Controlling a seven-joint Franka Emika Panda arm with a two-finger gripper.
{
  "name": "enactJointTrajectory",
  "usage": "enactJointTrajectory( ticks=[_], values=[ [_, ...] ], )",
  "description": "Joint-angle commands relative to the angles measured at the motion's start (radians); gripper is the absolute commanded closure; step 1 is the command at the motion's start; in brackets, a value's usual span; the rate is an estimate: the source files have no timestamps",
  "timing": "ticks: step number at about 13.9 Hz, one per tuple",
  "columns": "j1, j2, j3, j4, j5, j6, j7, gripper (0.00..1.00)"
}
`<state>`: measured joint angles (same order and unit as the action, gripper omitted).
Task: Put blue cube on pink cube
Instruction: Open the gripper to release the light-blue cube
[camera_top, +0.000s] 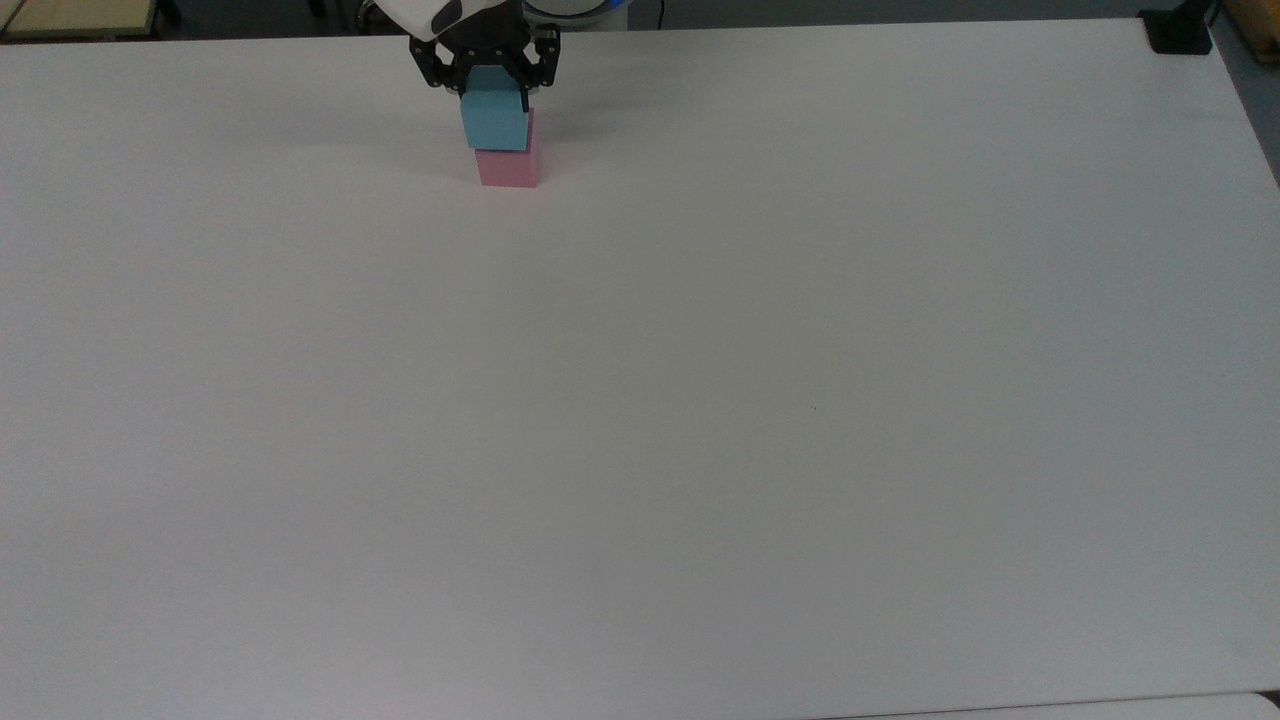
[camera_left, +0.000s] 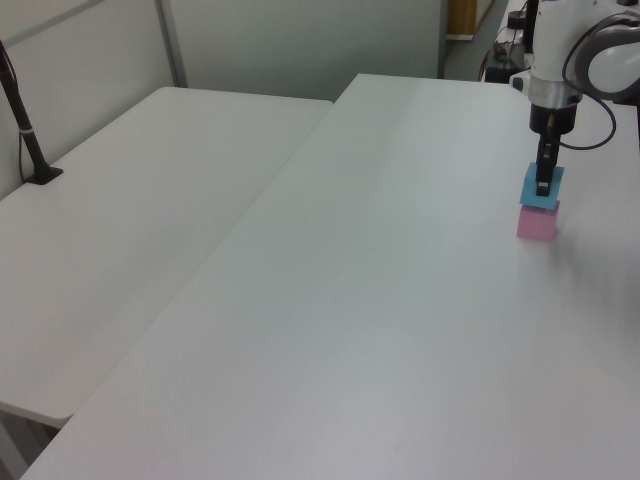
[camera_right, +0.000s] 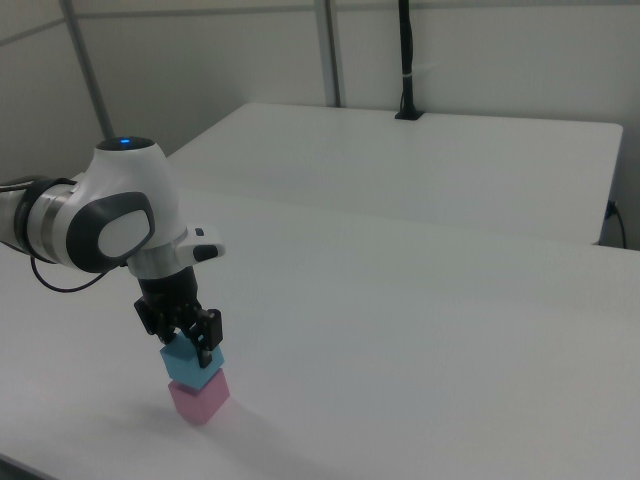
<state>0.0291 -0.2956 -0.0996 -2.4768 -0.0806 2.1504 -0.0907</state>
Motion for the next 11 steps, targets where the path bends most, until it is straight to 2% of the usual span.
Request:
enactJointTrajectory(
  ticks=[1,8,9,10,11],
  values=[
    [0.002,0.001,-0.011,-0.005,-0.021,0.011,-0.021,0.53],
    [0.002,0.0,-0.011,-0.005,-0.021,-0.001,-0.017,0.53],
    [0.002,0.0,-0.011,-0.005,-0.021,-0.013,-0.017,0.51],
    [0.002,0.0,-0.011,-0.005,-0.021,-0.014,-0.017,0.42],
    [0.003,0.0,-0.011,-0.005,-0.021,-0.014,-0.017,0.38]
  ],
)
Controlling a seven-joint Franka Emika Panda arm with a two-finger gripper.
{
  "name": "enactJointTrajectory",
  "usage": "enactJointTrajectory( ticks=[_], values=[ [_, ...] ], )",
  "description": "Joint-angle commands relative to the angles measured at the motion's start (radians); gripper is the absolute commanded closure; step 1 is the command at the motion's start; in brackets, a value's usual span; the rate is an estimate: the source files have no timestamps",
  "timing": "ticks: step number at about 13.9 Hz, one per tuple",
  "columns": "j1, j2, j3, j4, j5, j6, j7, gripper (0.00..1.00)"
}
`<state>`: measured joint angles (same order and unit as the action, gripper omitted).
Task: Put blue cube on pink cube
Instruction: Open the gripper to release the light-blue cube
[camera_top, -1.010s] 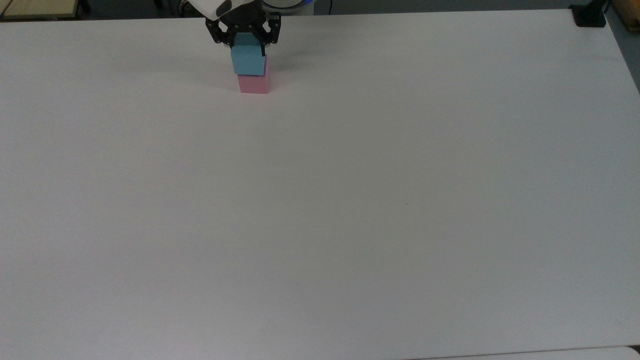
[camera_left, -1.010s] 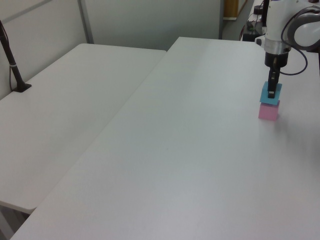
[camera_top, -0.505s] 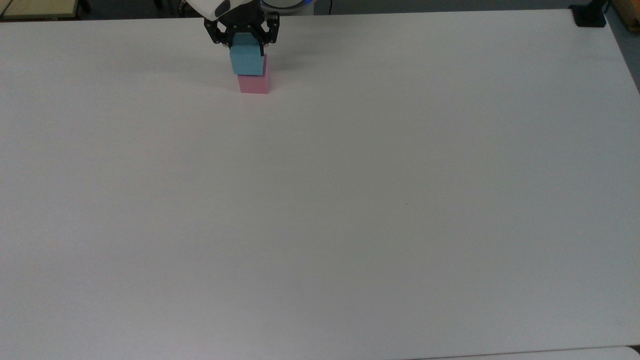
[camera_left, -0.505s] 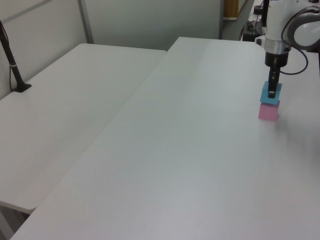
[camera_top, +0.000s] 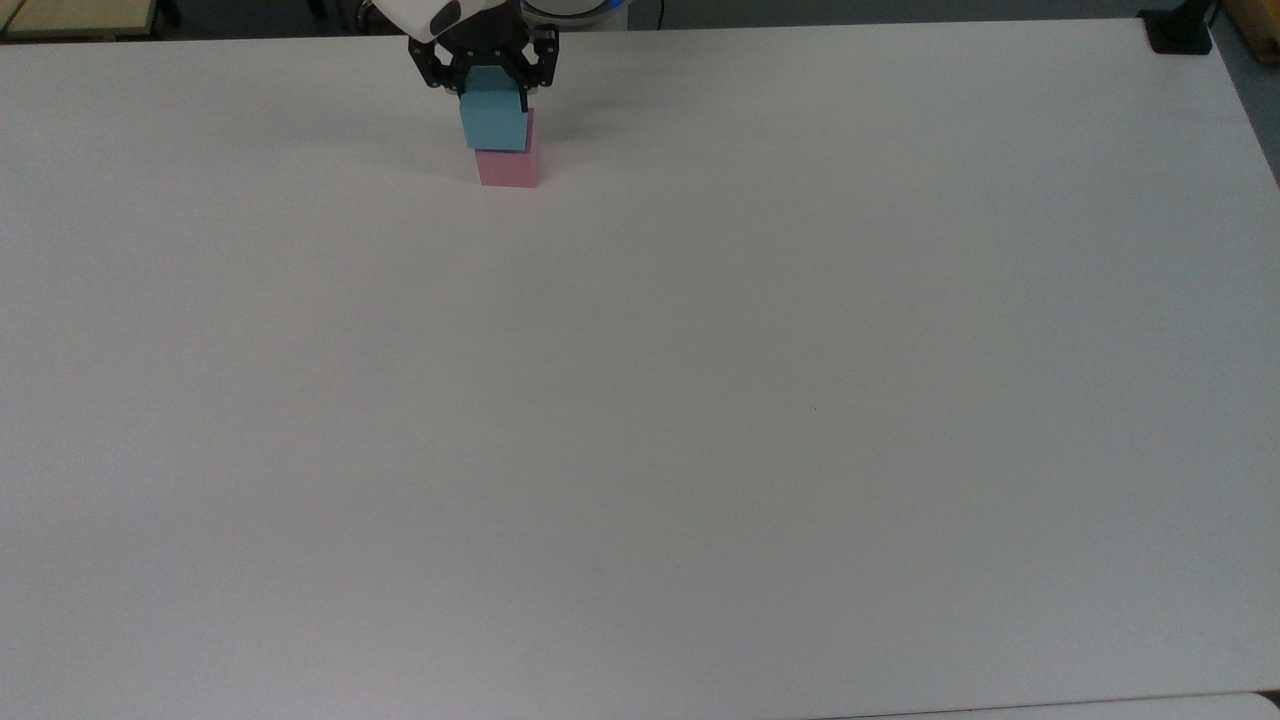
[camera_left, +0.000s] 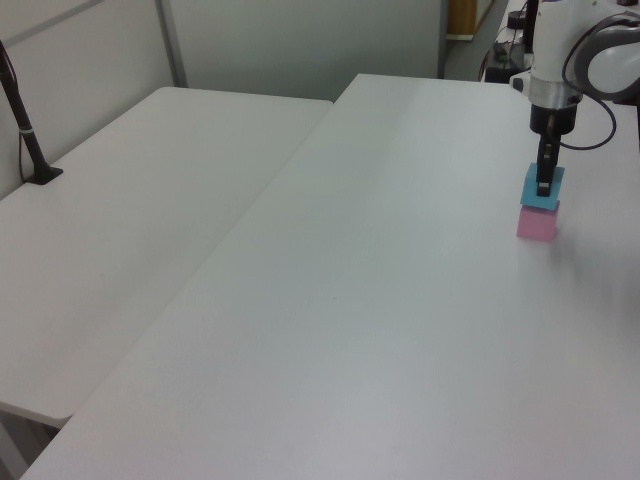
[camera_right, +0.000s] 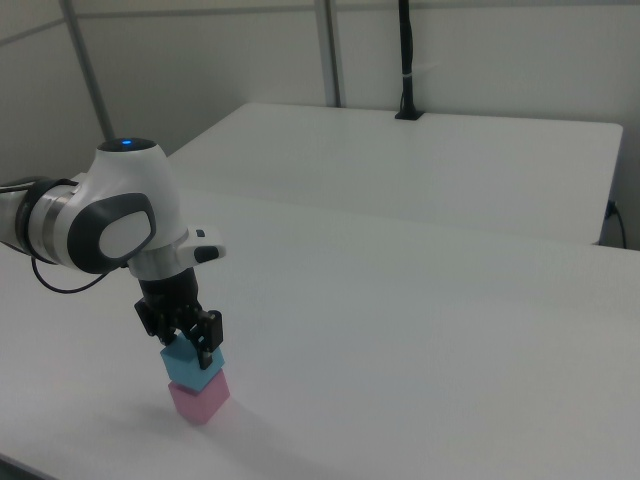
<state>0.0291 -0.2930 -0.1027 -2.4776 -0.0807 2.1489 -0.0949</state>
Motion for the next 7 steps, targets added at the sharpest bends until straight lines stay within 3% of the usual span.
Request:
enactJointTrajectory(
  ticks=[1,4,6,7],
  values=[
    [0.002,-0.003,-0.008,-0.004,-0.021,-0.014,-0.012,0.34],
    [0.003,-0.003,-0.008,-0.004,-0.021,-0.021,-0.012,0.28],
    [0.005,-0.005,-0.008,-0.003,-0.021,-0.046,-0.011,0.04],
    [0.005,-0.006,-0.008,-0.001,-0.021,-0.05,-0.008,0.0]
  ],
)
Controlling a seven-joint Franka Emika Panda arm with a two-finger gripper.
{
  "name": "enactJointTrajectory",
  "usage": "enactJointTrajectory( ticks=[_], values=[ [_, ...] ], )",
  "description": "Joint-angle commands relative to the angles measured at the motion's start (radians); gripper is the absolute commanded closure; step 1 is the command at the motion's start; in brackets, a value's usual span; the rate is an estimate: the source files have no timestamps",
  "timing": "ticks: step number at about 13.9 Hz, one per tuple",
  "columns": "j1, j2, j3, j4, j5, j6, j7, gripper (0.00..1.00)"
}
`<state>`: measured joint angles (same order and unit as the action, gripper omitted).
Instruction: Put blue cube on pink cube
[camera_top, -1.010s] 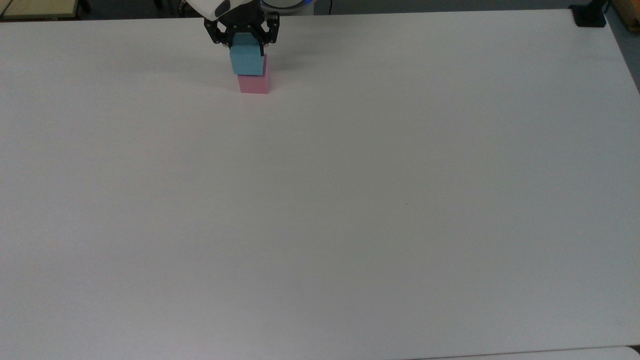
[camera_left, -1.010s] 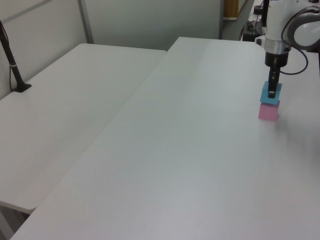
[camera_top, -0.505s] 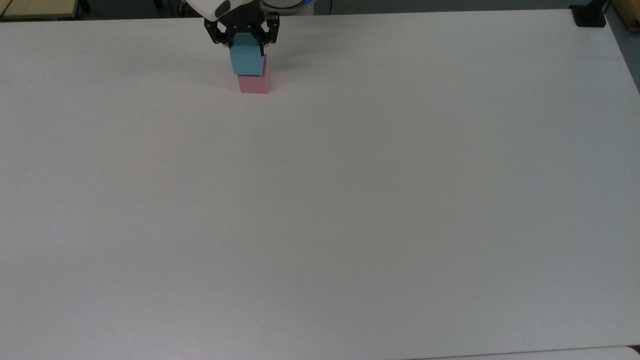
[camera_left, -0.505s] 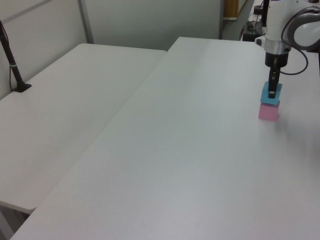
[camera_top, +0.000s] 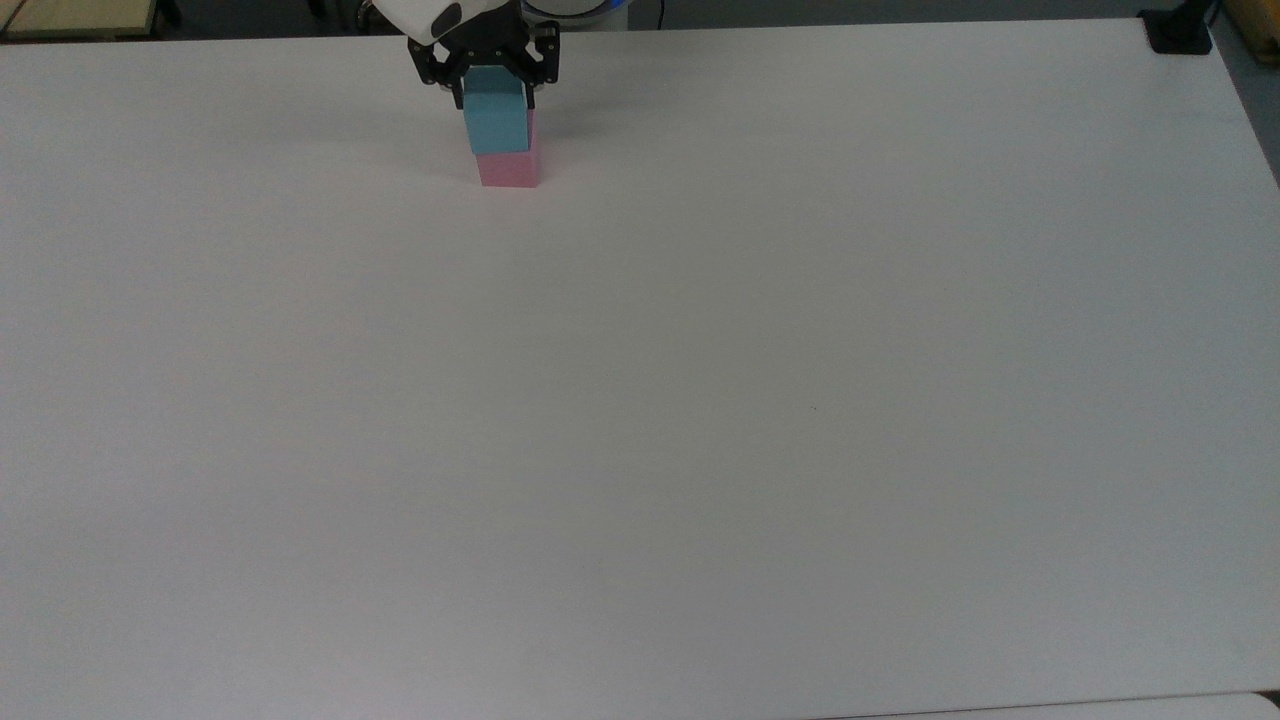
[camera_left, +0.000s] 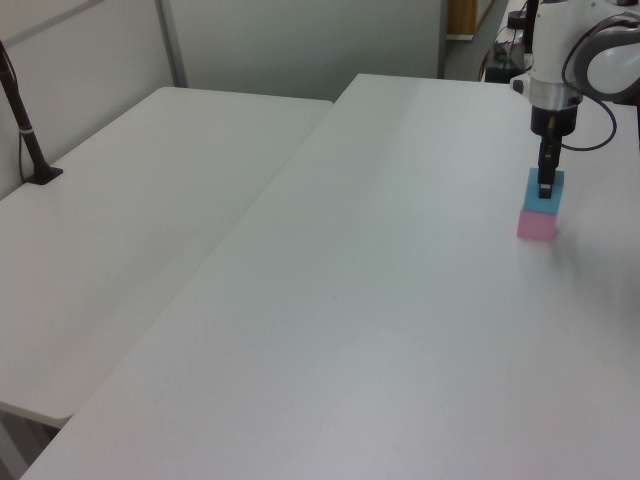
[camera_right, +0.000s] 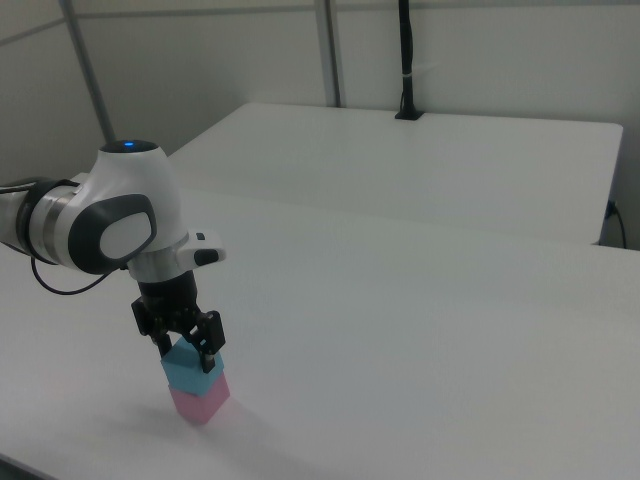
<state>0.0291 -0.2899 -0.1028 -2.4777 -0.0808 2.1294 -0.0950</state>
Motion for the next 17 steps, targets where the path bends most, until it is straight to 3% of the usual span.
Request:
enactJointTrajectory(
  ticks=[1,6,9,13,17],
  values=[
    [0.003,-0.011,-0.008,0.006,-0.02,-0.034,-0.006,0.0],
    [0.005,-0.022,-0.008,0.14,-0.02,-0.228,-0.005,0.0],
    [0.029,0.001,0.0,0.357,-0.014,-0.424,0.011,0.0],
    [0.087,0.171,0.003,0.759,-0.002,-0.693,0.102,0.0],
    [0.114,0.227,0.003,0.847,0.007,-0.672,0.112,0.0]
  ],
)
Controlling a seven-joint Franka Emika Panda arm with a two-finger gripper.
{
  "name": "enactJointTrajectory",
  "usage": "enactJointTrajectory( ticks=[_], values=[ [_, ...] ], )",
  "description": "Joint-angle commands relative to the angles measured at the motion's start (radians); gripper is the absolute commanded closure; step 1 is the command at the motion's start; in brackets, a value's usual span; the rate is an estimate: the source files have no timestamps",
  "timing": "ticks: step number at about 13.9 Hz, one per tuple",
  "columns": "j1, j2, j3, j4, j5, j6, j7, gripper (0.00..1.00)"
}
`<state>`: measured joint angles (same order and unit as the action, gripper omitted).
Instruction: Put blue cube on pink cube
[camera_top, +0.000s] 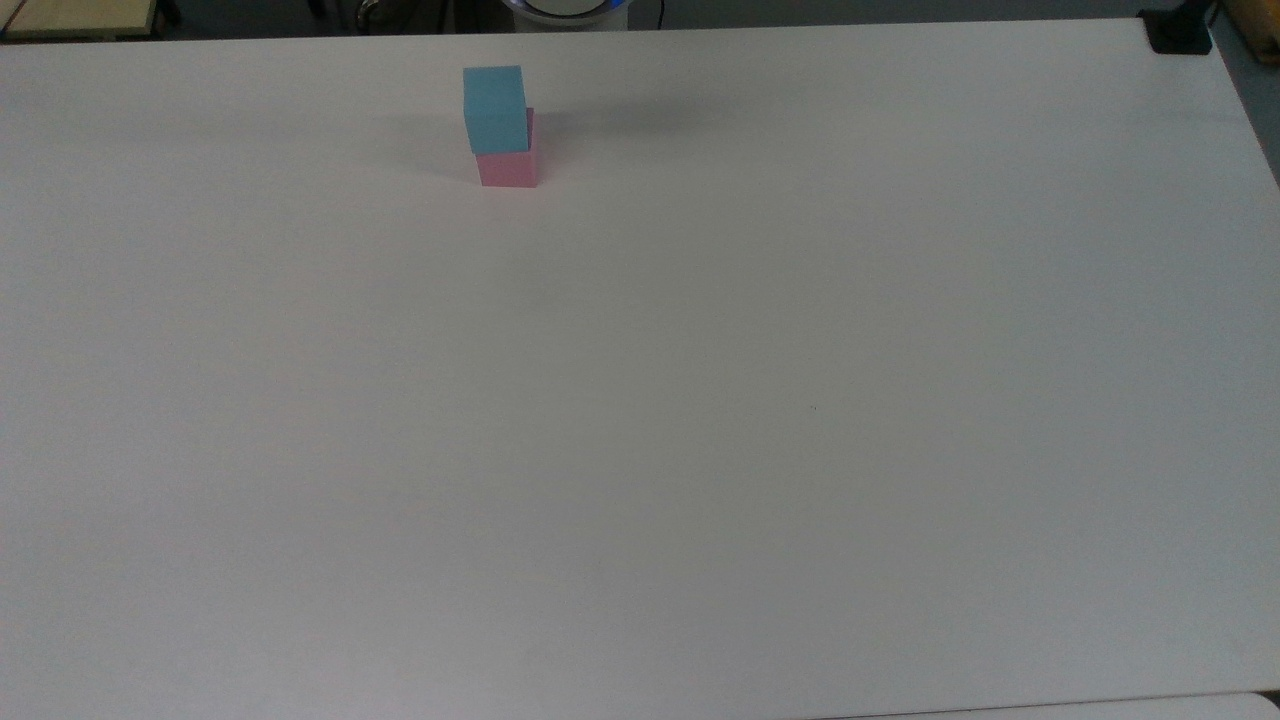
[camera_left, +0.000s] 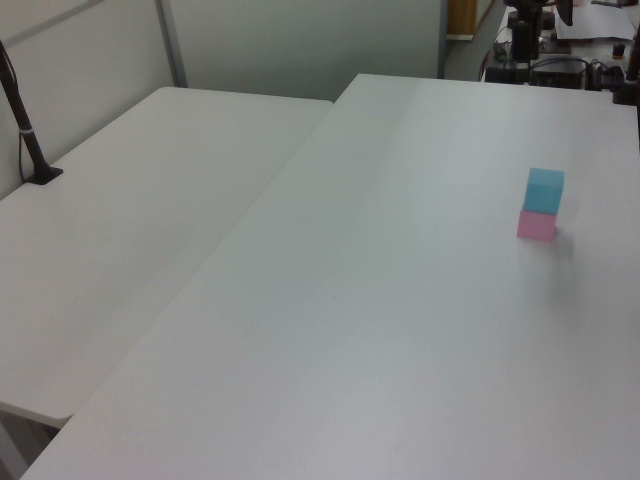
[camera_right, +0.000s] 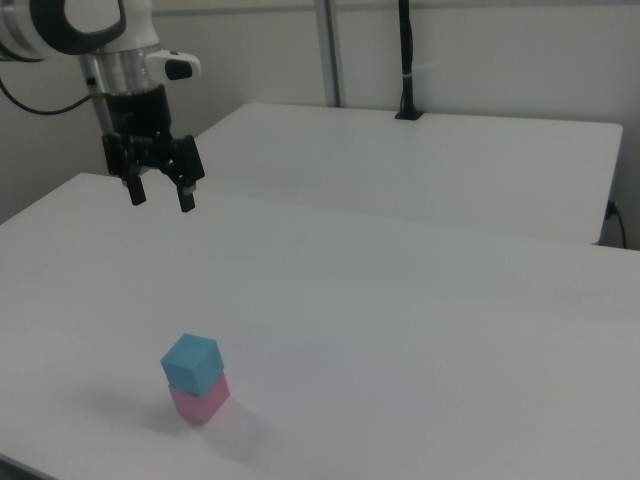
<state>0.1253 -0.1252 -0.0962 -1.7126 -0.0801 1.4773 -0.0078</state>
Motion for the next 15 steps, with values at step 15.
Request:
enactJointTrajectory(
  ticks=[15],
  values=[
    [0.036,0.104,-0.005,0.125,0.008,0.07,0.152,0.0]
  ],
)
